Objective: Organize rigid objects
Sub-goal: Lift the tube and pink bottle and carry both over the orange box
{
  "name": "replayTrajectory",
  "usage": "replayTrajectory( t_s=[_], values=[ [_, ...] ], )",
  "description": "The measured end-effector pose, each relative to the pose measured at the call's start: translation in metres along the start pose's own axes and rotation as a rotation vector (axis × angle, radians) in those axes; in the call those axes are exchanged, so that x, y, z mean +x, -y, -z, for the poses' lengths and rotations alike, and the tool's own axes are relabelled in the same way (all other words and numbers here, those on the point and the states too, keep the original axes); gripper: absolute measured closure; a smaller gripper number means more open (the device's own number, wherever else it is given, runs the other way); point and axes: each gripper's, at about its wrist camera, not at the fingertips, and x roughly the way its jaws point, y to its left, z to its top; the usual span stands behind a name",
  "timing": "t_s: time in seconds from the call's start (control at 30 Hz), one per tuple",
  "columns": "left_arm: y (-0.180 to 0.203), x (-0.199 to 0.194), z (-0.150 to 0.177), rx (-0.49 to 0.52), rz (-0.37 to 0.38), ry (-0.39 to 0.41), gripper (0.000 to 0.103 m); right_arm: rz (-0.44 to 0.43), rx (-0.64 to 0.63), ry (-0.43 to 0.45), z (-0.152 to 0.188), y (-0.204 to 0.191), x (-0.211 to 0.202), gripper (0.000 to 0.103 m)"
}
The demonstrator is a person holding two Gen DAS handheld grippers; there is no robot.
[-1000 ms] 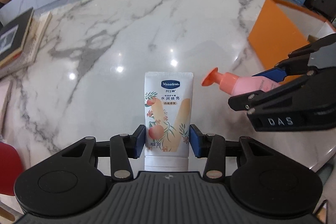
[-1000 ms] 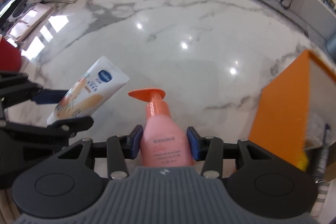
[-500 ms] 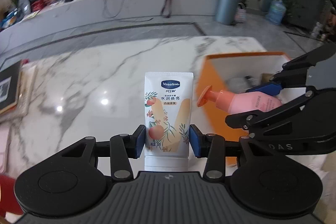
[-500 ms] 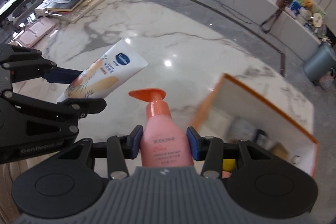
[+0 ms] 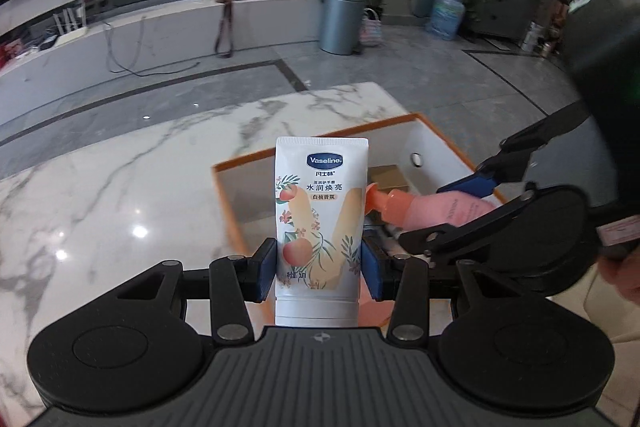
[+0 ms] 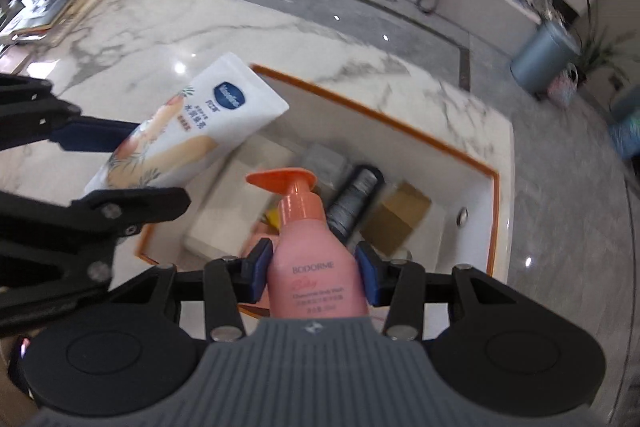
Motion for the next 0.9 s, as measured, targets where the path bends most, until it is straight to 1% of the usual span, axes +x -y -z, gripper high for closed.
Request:
replayTrajectory(
  t_s=[0.17,0.3,0.37,0.43,0.6,0.67,0.87,0.9],
  values=[
    [0.011,0.031,-0.005,0.003,0.024,-0.037,0.053,0.004,0.041,-0.026,0.013,0.026,0.027,0.058],
    [0.014,0.055,-0.009,-0.041,0.052,-0.062,0.053,0.041,0.070,-0.038,0.018,0.051,0.042,0.058],
    [0.016,0.065,-0.011,-0.047,0.063,-0.069,0.053,0.051,0.088,-0.056,0.019,0.064,0.055,0.058],
    [0.021,0.070,-0.011,-0.048,0.068,-0.075,0.053,0.070,0.079,-0.078,0.022,0.072,0.070,0.058],
    [0.026,0.091,-0.010,-0.047,0.085,-0.098,0.053,0.129,-0.001,-0.130,0.031,0.075,0.098,0.058],
    [0.027,0.098,-0.010,-0.046,0.092,-0.106,0.053,0.162,-0.013,-0.150,0.033,0.077,0.107,0.058],
    [0.033,0.109,-0.004,-0.054,0.112,-0.132,0.053,0.161,0.010,-0.184,0.039,0.084,0.119,0.057],
    [0.033,0.109,-0.003,-0.056,0.116,-0.133,0.053,0.162,0.005,-0.184,0.039,0.084,0.121,0.059]
  ],
)
